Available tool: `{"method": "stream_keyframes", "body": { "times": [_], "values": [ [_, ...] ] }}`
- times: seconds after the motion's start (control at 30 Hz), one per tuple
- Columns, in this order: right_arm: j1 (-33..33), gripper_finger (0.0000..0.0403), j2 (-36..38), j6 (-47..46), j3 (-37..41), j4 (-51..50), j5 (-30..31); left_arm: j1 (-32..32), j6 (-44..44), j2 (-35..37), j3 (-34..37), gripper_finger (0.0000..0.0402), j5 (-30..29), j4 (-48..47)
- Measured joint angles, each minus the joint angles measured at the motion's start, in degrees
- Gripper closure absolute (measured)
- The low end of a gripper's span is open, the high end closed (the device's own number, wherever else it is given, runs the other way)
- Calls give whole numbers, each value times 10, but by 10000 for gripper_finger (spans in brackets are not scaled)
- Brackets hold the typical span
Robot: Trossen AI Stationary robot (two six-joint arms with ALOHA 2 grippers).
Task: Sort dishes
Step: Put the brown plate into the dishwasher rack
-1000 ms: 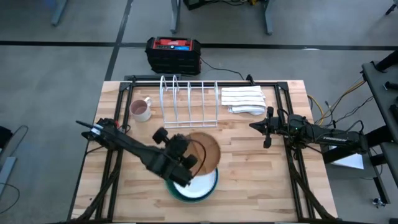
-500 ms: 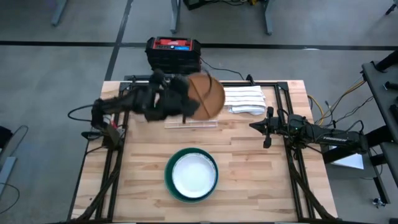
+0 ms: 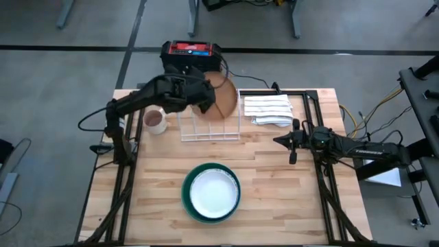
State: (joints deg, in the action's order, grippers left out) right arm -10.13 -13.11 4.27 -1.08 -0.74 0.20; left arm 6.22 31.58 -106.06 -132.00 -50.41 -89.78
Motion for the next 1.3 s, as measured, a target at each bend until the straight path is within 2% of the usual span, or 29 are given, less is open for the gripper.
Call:
{"method": "stream_keyframes", "body": {
  "times": [0.07, 0.13, 0.3, 0.5, 0.57, 0.67, 0.77, 0.93, 1.1, 1.23, 1.3],
  "values": [
    [0, 403, -6, -31, 0, 11, -2, -35, 2, 0, 0, 401, 53, 2],
    [0, 403, -7, -86, 0, 39, -4, -86, 12, -3, 6, 401, 60, 4],
    [0, 403, -6, -289, 0, 122, -16, -216, 68, -31, 56, 401, -23, 6],
    [0, 403, -19, -359, -15, 137, -105, -305, 177, -73, 116, 401, -134, 8],
    [1, 402, -33, -376, -26, 138, -133, -317, 199, -97, 123, 401, -171, 13],
    [5, 386, -57, -380, -46, 138, -155, -321, 189, -135, 125, 401, -193, 12],
    [9, 351, -79, -369, -63, 147, -156, -318, 185, -174, 105, 401, -200, 0],
    [10, 279, -118, -354, -78, 149, -156, -306, 157, -218, 45, 401, -253, -2],
    [17, 221, -153, -337, -83, 185, -159, -289, 105, -252, -27, 401, -252, -2],
    [24, 192, -159, -326, -97, 196, -195, -277, 81, -254, -20, 401, -254, 3],
    [28, 181, -163, -312, -101, 196, -193, -273, 91, -254, -19, 401, -252, 4]
  ]
}}
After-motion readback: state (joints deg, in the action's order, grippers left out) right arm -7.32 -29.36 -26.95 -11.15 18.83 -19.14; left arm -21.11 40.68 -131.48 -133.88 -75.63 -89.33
